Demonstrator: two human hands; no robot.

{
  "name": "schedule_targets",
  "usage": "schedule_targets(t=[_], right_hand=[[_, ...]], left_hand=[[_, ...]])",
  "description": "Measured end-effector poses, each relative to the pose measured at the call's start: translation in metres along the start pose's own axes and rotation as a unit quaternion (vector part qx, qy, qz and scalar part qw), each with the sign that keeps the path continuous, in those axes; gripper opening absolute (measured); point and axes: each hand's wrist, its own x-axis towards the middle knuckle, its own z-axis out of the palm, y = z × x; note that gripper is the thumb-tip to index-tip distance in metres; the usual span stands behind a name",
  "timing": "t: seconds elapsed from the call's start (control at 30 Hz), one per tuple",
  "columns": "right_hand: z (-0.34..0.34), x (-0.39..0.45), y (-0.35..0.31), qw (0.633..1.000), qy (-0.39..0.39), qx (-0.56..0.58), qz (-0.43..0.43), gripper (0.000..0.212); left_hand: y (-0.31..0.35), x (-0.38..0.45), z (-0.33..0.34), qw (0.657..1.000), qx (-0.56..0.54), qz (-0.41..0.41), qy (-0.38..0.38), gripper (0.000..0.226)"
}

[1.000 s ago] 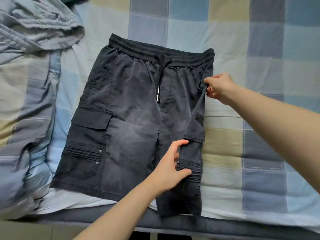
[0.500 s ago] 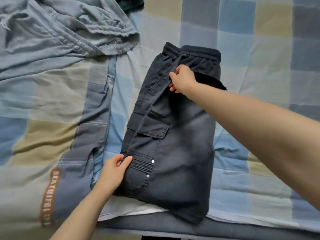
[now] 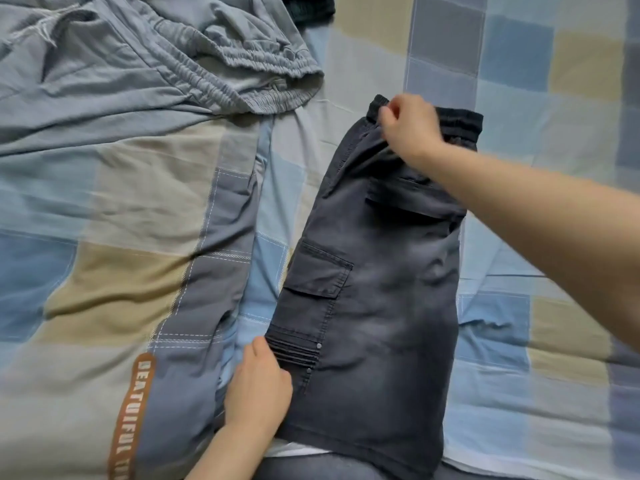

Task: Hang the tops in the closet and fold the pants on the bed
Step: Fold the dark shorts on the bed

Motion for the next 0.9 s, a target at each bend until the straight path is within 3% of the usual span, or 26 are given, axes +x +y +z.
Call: schedule_targets(t=[0.07,0.17,0.23,0.27,0.33,0.47,0.67,0.77,0.83,0.9], right_hand=[[-0.011,0.02,0.019,0.99,-0.029,-0.137,-0.001,0.035],[-0.012,0.041,0.037,0.979,-0.095,-0.179,-0.004,0.065],[-0.011,0.05,0.041,0.974,-0.116,-0.192,-0.016,0.061],[-0.012,0.054,0.042,0.974,-0.124,-0.188,-0.016,0.05],[-0.016,0.055,0.038,0.986,-0.085,-0.14,-0.014,0.026],[-0.021,0.056,0.022,0.988,0.064,-0.127,-0.058,0.032],[-0.021,0.046,0.017,0.995,0.073,0.065,-0.021,0.032],[-0.019,-0.003,0.045,0.981,0.133,0.137,-0.011,0.029],[-0.01,-0.054,0.09,0.974,0.164,0.155,0.033,0.027],[0.008,-0.119,0.141,0.956,0.141,0.194,0.171,0.033]], left_hand=[[0.013,0.008,-0.003,0.999,-0.039,0.015,0.03,0.026],[0.033,0.027,-0.008,0.993,-0.097,0.014,0.068,0.037],[0.044,0.041,-0.013,0.989,-0.121,0.025,0.085,0.035],[0.048,0.047,-0.014,0.986,-0.133,0.03,0.094,0.029],[0.052,0.056,-0.018,0.981,-0.156,0.031,0.112,0.022],[0.051,0.068,-0.027,0.969,-0.198,0.026,0.143,0.021],[0.039,0.088,-0.03,0.966,-0.213,0.005,0.144,0.019],[0.031,0.092,-0.028,0.967,-0.225,-0.006,0.122,0.024],[0.025,0.091,-0.025,0.973,-0.22,-0.025,0.069,0.031],[0.017,0.087,-0.02,0.969,-0.246,-0.02,-0.002,0.032]])
